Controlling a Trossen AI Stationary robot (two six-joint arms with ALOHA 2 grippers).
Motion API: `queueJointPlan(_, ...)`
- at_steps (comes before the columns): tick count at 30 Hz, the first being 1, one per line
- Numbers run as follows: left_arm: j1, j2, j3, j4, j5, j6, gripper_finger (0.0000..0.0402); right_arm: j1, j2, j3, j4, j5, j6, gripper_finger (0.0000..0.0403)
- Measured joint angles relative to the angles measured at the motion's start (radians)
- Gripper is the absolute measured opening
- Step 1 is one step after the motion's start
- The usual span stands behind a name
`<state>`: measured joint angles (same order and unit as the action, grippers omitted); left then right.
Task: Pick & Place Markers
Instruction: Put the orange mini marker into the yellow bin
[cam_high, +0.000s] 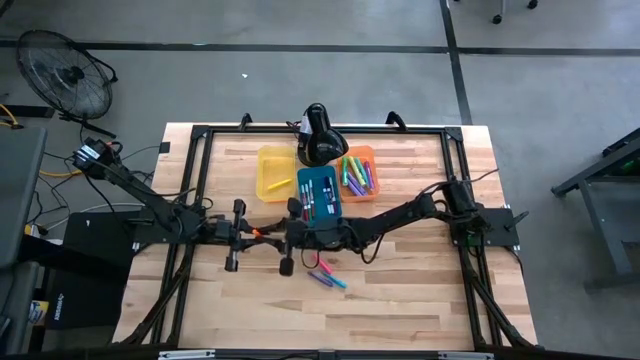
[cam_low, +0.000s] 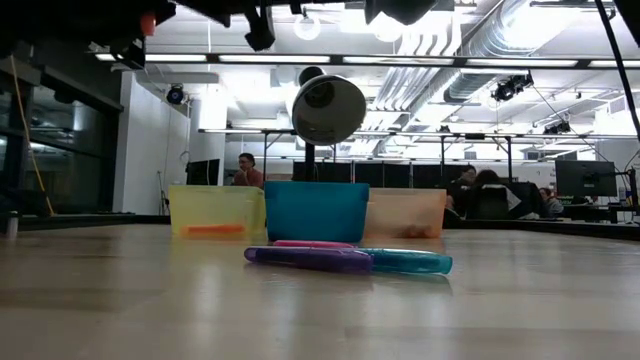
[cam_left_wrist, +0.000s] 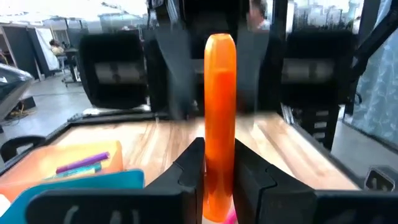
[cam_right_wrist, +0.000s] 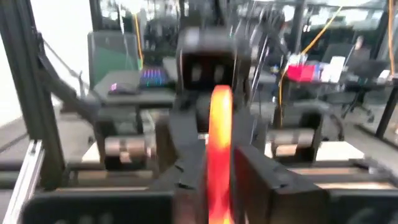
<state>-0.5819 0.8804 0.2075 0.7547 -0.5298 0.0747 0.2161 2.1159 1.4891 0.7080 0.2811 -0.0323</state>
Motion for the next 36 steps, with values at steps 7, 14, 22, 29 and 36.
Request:
queueJointPlan(7, 0.0, 0.001, 0.0, -0.025, 0.0, -0.008, 0.0044, 0.0, -0.001, 0.002, 0.038, 0.003, 0.001, 0.0196)
queueJointPlan(14, 0.0, -0.001, -0.001, -0.053, -0.124, -0.008, 0.0043, 0.03, -0.034, 0.0, 0.024, 0.286, -0.145, 0.0245)
queueJointPlan(22, 0.042, -0.001, -0.002, -0.084, -0.256, -0.018, 0.0042, 0.114, -0.076, 0.002, -0.012, 1.1, -0.36, 0.0247)
queueJointPlan(29, 0.236, -0.001, -0.002, -0.155, -0.282, -0.205, 0.0042, 0.172, -0.077, 0.0, -0.144, 1.285, -0.327, 0.0248)
queueJointPlan(36, 0.485, -0.001, -0.002, -0.289, -0.088, -0.376, 0.0042, 0.217, -0.079, 0.0, -0.22, 1.289, -0.218, 0.0248)
